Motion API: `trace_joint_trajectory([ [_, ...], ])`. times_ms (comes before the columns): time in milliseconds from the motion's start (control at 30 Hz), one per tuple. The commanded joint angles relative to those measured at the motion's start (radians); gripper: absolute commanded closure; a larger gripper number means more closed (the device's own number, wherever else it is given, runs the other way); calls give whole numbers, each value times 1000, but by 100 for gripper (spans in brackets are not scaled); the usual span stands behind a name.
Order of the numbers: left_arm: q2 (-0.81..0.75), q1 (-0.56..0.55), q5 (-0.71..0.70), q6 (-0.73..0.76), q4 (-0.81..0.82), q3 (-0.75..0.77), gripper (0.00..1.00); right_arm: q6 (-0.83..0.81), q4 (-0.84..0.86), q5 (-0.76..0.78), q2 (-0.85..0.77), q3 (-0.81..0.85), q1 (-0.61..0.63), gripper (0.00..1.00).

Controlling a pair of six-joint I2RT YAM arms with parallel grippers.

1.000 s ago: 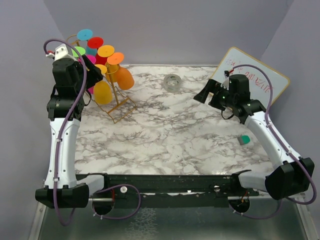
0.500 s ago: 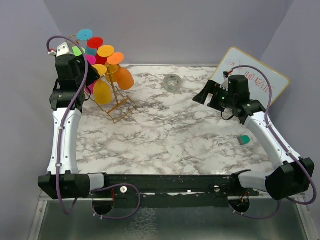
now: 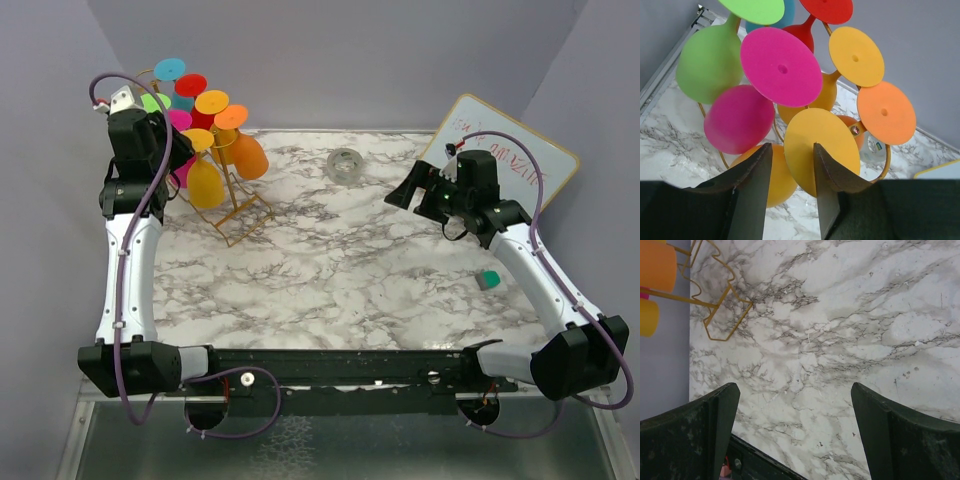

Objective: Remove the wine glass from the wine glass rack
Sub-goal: Pick up the wine glass from the wine rack.

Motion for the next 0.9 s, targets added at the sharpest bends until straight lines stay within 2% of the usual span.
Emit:
trace_joint_trajectory([
  [0,-16,11,47,-18,34,-27,63,2,-16,-24,3,17,1,0],
  [533,-37,19,57,-22,45,-48,74,17,-13,-25,7,12,1,0],
  [700,-47,21,47,-16,45,-51,83,24,-12,-17,5,13,1,0],
  [867,-55,21,47,-8,45,-46,88,44,3,-26,11,20,1,0],
])
